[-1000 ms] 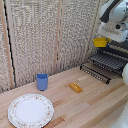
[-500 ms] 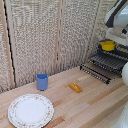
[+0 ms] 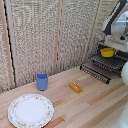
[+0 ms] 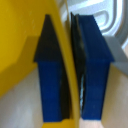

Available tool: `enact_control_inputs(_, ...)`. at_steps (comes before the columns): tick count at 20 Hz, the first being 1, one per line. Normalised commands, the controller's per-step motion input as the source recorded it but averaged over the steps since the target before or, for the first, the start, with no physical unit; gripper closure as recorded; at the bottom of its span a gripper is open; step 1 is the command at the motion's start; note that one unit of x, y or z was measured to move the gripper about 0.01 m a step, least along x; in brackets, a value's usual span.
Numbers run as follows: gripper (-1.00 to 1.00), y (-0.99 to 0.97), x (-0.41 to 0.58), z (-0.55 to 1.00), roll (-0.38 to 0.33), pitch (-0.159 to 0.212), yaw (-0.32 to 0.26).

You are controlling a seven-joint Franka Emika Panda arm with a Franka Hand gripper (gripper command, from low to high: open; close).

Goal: Please reach out your grabber to the yellow dish. Tenderly grip the yellow dish using your grabber. Set the yellow dish on the baking sheet. Posit your grabber on the rim of the baking sheet carrying the yellow dish. Mindfully slide the baking sheet with the yellow dish into the oven. Let go of your grabber's hold on the baking sheet's edge when it is entirely in the oven.

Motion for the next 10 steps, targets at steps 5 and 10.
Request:
enact_control_inputs(5, 1.00, -0.88, 0.322, 0.14, 0.092, 0.021, -0.014)
enact_control_inputs(10, -1.00, -0.35, 0.026, 0.11, 0.044, -0.021, 0.000)
